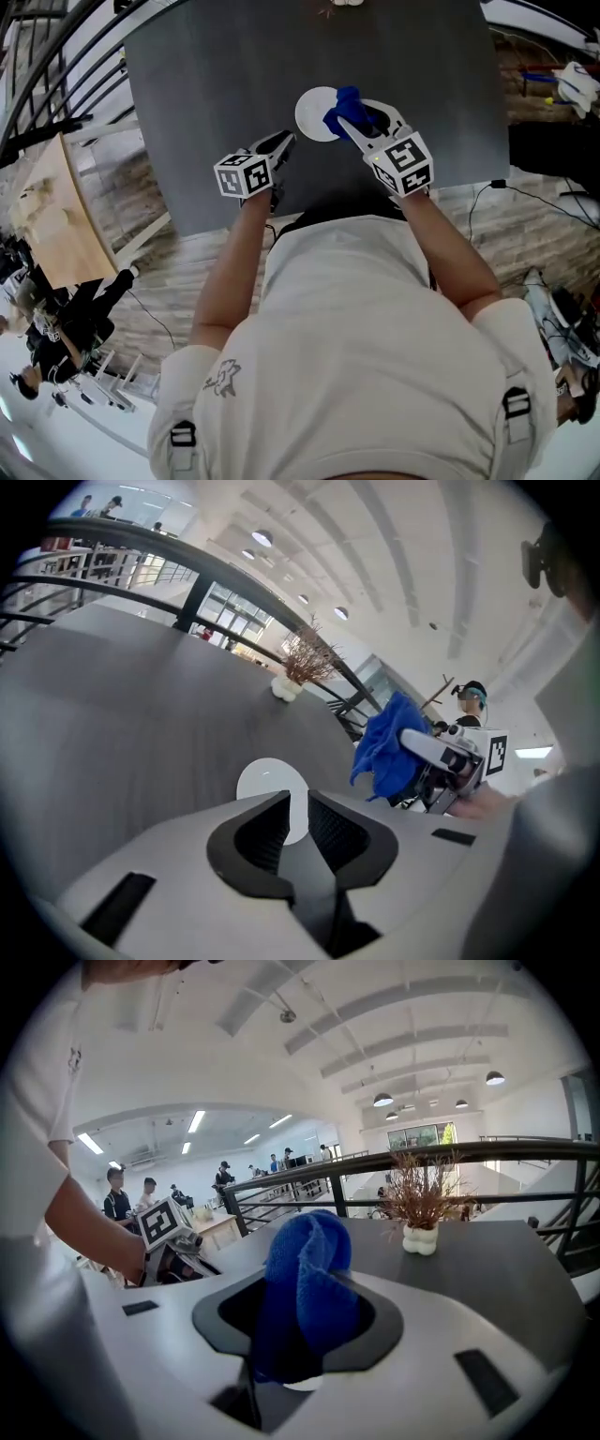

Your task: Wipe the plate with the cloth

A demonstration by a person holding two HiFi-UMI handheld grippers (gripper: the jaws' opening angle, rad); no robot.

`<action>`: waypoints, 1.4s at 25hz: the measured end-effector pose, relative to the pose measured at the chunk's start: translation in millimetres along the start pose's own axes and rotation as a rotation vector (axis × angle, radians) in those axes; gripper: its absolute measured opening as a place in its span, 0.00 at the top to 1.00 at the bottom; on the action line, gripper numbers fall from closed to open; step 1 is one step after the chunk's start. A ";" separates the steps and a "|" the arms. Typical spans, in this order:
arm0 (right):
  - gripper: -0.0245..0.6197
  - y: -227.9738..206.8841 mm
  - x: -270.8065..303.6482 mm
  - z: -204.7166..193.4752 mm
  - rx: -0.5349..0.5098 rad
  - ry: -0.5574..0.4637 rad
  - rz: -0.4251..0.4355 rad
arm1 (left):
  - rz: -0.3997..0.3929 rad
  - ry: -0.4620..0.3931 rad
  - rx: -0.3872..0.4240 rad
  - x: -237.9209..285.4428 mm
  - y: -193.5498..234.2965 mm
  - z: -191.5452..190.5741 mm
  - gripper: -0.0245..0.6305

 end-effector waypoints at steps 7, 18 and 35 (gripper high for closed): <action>0.75 -28.1 38.3 -53.1 0.014 0.099 0.075 | 0.074 0.092 -0.097 45.7 37.3 -17.3 0.81; 0.75 -53.8 80.8 -125.6 0.022 0.226 0.126 | 0.130 0.142 -0.241 75.9 67.1 -35.1 0.74; 0.75 -64.2 96.5 -149.1 0.017 0.286 0.168 | 0.043 0.091 -0.429 88.6 56.7 -31.7 0.90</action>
Point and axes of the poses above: the fingertips, and each gripper's own axes: x forward along the fingers, y to its left, z out of its top, the point moved 1 cm from there along -x, backward along the fingers, and after that the axes turned 3 degrees about -y, right-handed, at the moved point
